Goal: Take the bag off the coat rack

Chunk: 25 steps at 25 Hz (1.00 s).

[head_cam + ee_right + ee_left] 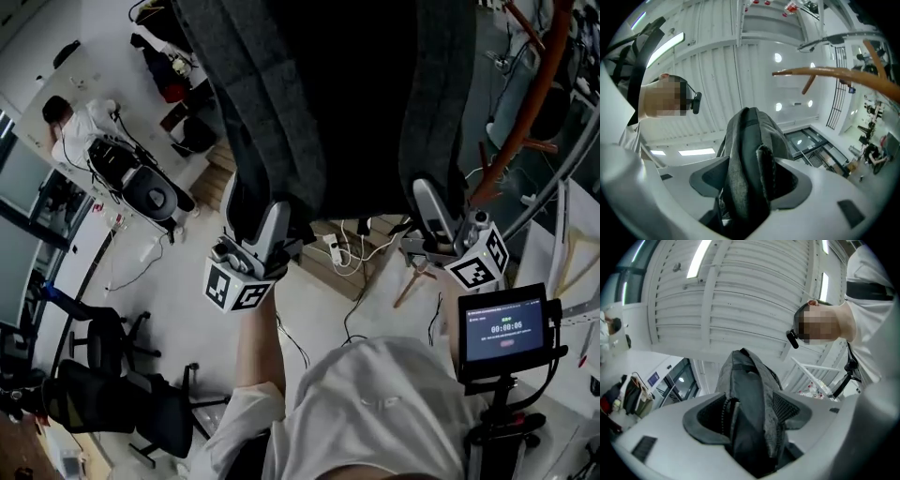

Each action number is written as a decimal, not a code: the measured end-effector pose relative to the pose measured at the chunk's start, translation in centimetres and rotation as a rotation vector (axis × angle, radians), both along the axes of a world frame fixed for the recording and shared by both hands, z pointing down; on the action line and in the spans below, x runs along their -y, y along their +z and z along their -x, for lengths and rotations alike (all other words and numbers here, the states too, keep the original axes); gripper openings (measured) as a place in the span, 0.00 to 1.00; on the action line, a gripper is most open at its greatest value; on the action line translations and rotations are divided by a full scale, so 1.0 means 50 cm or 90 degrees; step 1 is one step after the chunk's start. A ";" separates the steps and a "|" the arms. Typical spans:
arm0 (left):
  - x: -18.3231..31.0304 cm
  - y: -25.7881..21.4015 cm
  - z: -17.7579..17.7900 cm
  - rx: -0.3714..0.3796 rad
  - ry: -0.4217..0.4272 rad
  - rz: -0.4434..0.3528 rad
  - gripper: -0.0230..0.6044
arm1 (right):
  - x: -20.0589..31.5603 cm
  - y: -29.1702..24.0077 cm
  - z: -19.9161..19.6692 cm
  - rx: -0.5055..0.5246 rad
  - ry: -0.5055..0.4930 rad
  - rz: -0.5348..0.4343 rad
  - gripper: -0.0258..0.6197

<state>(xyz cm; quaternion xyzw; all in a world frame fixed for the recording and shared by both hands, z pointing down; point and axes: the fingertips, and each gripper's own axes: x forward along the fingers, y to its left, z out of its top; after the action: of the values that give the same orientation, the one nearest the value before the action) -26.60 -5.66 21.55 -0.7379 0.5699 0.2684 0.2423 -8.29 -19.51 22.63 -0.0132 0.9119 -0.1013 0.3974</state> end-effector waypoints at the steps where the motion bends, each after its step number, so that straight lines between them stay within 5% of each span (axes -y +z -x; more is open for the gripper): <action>1: -0.026 -0.008 0.009 -0.001 -0.018 -0.001 0.55 | -0.015 -0.009 0.017 -0.001 -0.019 -0.001 0.48; 11: -0.243 0.035 0.156 -0.023 -0.195 0.026 0.54 | -0.144 0.033 0.260 -0.026 -0.206 0.025 0.48; 25: -0.301 0.141 0.158 -0.094 -0.240 0.079 0.54 | -0.185 0.141 0.289 -0.096 -0.259 0.091 0.48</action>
<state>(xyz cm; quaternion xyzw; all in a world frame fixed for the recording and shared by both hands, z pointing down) -34.49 9.37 28.58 -0.6098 0.7298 0.2362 0.1996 -22.76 -10.29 29.69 0.1351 0.9135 -0.2423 0.2975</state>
